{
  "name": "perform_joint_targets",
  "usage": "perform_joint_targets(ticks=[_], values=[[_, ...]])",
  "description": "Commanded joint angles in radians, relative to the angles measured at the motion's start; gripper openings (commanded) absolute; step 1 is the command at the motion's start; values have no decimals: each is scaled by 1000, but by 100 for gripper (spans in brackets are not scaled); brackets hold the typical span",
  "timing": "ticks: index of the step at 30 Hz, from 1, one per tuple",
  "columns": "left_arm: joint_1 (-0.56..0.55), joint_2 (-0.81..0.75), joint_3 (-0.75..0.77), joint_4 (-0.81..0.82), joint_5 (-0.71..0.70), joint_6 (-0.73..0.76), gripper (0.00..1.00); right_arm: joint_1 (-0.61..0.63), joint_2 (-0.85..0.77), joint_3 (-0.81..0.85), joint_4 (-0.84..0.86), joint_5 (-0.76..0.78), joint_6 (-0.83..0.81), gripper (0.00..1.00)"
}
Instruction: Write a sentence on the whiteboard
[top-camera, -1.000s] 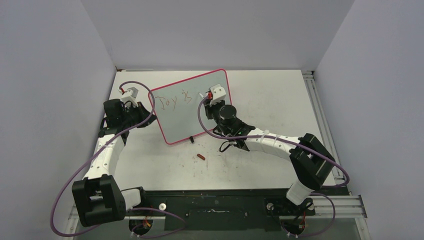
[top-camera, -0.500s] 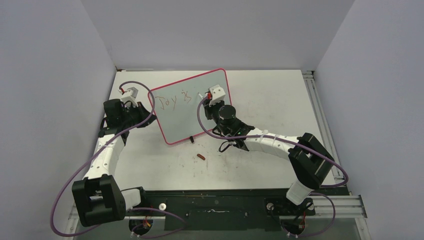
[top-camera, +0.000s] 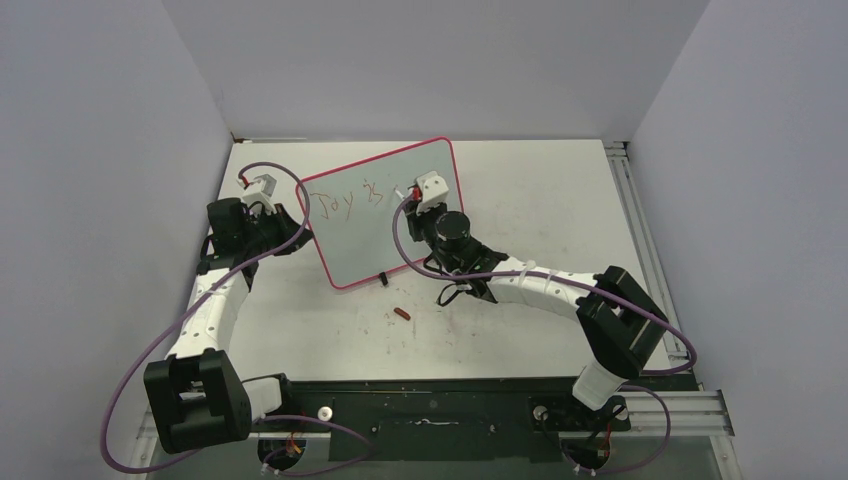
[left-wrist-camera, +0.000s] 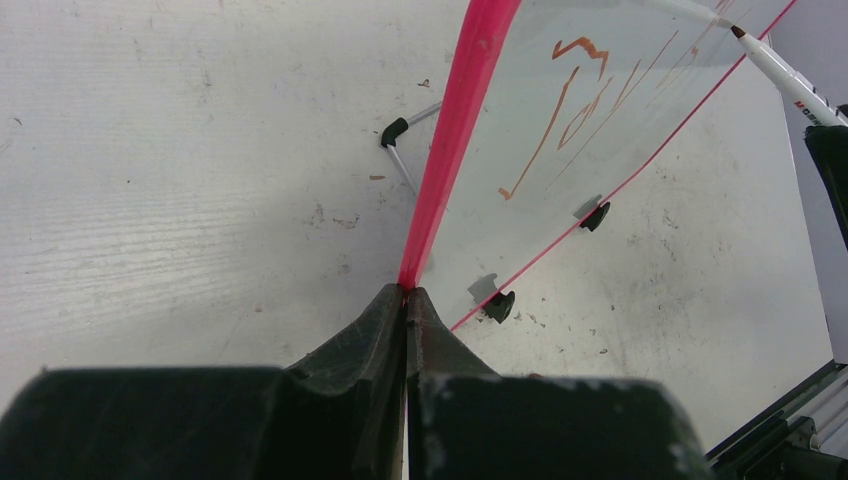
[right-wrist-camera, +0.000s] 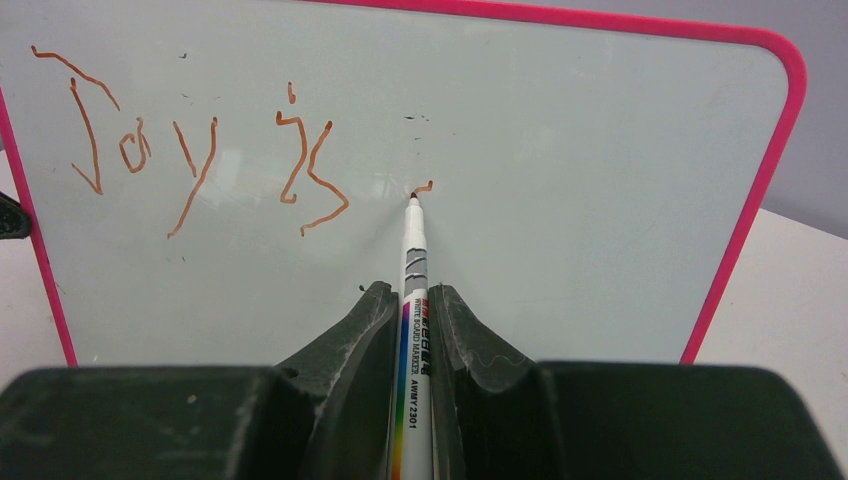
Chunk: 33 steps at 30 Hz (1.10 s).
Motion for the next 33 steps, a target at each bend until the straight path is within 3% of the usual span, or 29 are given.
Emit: perform_joint_targets(ticks=[1, 33], values=[[-11, -17, 32, 14, 32, 7, 0, 10, -9, -14, 9, -3, 10, 5], [-14, -20, 31, 13, 30, 7, 0, 14, -17, -17, 4, 101, 12, 5]])
